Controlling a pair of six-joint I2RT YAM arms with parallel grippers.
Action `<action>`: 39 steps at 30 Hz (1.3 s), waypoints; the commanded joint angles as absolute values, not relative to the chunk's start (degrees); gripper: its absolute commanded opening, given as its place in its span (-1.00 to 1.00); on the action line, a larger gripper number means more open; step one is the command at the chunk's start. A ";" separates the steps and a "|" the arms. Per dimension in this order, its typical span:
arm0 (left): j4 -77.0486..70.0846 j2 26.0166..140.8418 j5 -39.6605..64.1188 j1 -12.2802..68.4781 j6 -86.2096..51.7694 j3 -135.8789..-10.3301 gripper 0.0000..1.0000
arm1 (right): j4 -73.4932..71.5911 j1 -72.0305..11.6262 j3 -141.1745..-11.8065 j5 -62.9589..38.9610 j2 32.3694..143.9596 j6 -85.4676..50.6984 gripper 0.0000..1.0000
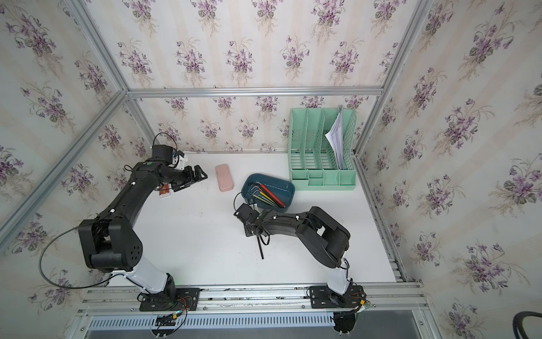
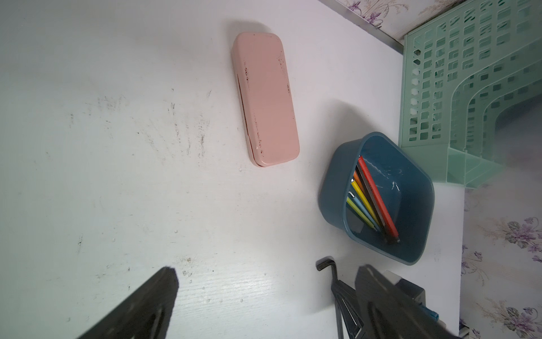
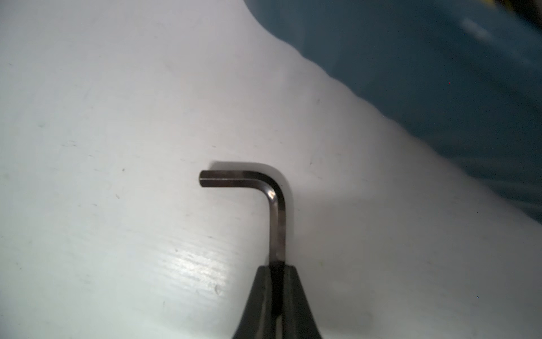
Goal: Put the hex key on the desktop into the storage box
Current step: Pick up the Allen key from the center of the board, then place the Allen key in the storage box.
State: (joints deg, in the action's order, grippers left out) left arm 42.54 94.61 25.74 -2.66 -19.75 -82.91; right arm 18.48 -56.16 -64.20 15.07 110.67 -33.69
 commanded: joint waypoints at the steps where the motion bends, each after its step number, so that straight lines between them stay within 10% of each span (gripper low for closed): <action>1: 42.06 94.47 26.09 -2.72 -19.73 -83.16 0.99 | 35.03 -55.88 -62.15 12.99 112.28 -34.15 -0.96; 39: 41.55 93.91 26.80 -2.64 -20.06 -82.18 0.98 | 27.70 -40.10 -77.07 12.39 96.23 -7.22 -1.00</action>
